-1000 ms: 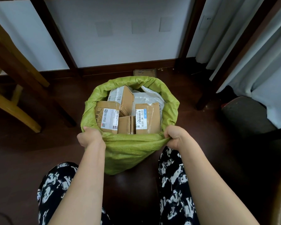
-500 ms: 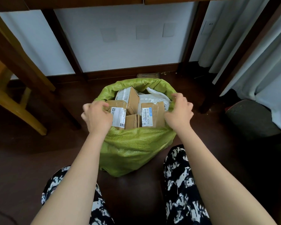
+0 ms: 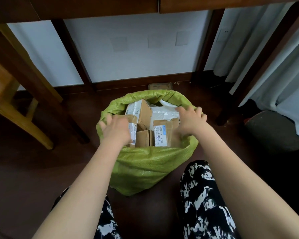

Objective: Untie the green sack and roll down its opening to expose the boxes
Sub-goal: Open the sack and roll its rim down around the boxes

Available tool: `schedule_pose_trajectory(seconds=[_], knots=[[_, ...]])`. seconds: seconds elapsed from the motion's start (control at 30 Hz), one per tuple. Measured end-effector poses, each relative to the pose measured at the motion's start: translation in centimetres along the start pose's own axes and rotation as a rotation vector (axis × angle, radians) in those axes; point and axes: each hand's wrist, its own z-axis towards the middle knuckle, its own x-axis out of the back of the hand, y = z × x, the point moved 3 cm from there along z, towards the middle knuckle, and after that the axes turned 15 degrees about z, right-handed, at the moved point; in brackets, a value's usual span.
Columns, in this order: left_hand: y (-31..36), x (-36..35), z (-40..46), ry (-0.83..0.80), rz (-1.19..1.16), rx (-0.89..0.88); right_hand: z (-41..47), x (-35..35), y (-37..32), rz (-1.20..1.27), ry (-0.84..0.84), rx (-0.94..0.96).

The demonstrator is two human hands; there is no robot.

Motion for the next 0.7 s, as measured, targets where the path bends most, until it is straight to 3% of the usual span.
schedule_pose_trajectory(seconds=[0.07, 0.13, 0.33, 0.5, 0.6, 0.7], knots=[[1.7, 0.4, 0.1, 0.03, -0.354, -0.185, 1.8, 1.1, -0.9, 0.076, 0.084, 0.137], [3.0, 0.0, -0.3, -0.082, -0.566, -0.291, 3.7, 1.2, -1.5, 0.141, 0.08, 0.206], [3.5, -2.6, -1.1, -0.289, -0.507, -0.353, 8.9, -1.5, -1.6, 0.103, -0.033, 0.249], [2.0, -4.7, -2.9, -0.585, -0.263, -0.381, 11.0, -0.7, -1.2, 0.047, -0.004, 0.168], [1.8, -4.1, -3.3, -0.612, -0.263, -0.381, 11.0, -0.6, -1.8, 0.07, -0.056, 0.192], [1.9, -1.5, -2.5, -0.503, -0.542, -0.358, 9.8, -0.5, -2.1, 0.096, -0.02, 0.274]])
